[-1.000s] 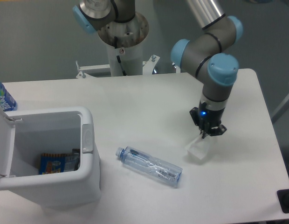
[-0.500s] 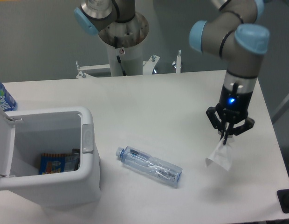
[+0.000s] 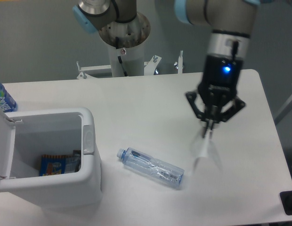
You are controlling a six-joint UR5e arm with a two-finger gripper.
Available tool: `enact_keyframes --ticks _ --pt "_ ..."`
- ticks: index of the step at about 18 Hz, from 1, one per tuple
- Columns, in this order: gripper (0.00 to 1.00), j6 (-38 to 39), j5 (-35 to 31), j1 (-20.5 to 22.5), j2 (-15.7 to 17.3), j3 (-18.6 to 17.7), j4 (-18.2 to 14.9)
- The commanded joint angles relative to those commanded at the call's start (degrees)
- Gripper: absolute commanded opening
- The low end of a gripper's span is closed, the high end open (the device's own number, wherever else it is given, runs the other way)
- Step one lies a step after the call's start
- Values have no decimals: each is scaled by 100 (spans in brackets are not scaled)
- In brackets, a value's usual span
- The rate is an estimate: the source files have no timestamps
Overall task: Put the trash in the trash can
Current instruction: 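Carry the tissue over the white bin and open the gripper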
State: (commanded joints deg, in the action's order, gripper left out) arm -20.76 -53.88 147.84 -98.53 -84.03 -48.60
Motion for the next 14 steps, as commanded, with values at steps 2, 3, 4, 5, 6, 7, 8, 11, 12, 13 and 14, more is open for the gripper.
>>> enact_keyframes --ticks 2,3,4,5,6,7,8,11,12,13,14 --pt "0 273 9 -228 88 62 0" --pt "0 344 9 -369 141 53 0" --pt "0 379 0 -535 194 -8 0" --pt "0 406 0 -702 255 -52 0" --pt "0 406 0 -869 264 -105 0" --pt "0 415 0 -1080 273 -123 0" --pt "0 398 -17 -1282 282 -149 0" --pt "0 354 -9 -1713 256 -202 9" --pt "0 353 -9 -1828 229 -211 9" --pt "0 345 -9 -1916 203 -202 9" --pt "5 336 0 -2004 168 -202 9"
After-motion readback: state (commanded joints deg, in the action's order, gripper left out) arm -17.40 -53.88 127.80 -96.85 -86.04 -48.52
